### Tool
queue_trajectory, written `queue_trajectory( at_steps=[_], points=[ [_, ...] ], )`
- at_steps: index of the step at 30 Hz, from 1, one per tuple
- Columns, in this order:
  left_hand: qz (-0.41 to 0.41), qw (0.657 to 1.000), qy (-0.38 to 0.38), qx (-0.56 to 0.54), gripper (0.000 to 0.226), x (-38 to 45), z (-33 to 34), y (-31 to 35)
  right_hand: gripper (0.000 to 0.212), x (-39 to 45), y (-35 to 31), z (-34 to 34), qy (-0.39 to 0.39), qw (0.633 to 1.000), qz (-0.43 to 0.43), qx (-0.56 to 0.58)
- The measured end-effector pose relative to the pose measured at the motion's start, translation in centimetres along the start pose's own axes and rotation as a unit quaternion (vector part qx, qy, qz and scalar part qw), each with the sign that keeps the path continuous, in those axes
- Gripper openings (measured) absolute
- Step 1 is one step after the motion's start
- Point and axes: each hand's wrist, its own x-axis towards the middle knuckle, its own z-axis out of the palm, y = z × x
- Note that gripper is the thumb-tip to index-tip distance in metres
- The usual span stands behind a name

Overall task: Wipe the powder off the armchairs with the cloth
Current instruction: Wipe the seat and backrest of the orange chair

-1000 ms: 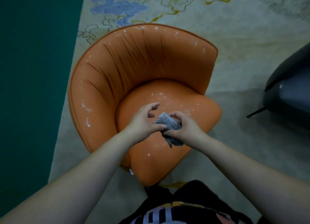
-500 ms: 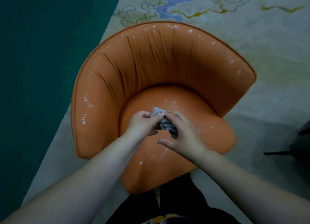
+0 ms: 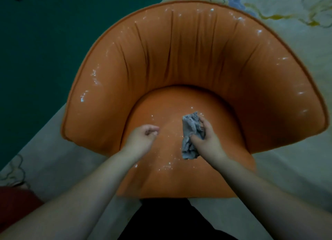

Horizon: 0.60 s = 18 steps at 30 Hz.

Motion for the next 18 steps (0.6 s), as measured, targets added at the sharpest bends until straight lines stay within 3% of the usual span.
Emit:
queue_trajectory(
  at_steps=[7,10,14,18],
  points=[
    [0.003,0.985,0.055,0.163,0.03,5.2,0.7,-8.0,0.062,5.9,3.4,3.5,-0.052,0.993,0.058,0.084],
    [0.023,0.976,0.064,0.206,0.033,7.3,1.4,-11.4,0.051,8.4,5.2,5.7,-0.056,0.988,0.08,0.12],
    [0.028,0.969,0.066,0.238,0.035,10.2,2.4,-15.3,0.059,11.4,8.1,8.3,-0.046,0.991,0.078,0.099],
    [0.015,0.971,0.068,0.228,0.036,12.8,3.3,-17.8,0.047,13.9,10.3,10.3,-0.022,0.998,0.065,0.01]
  ],
)
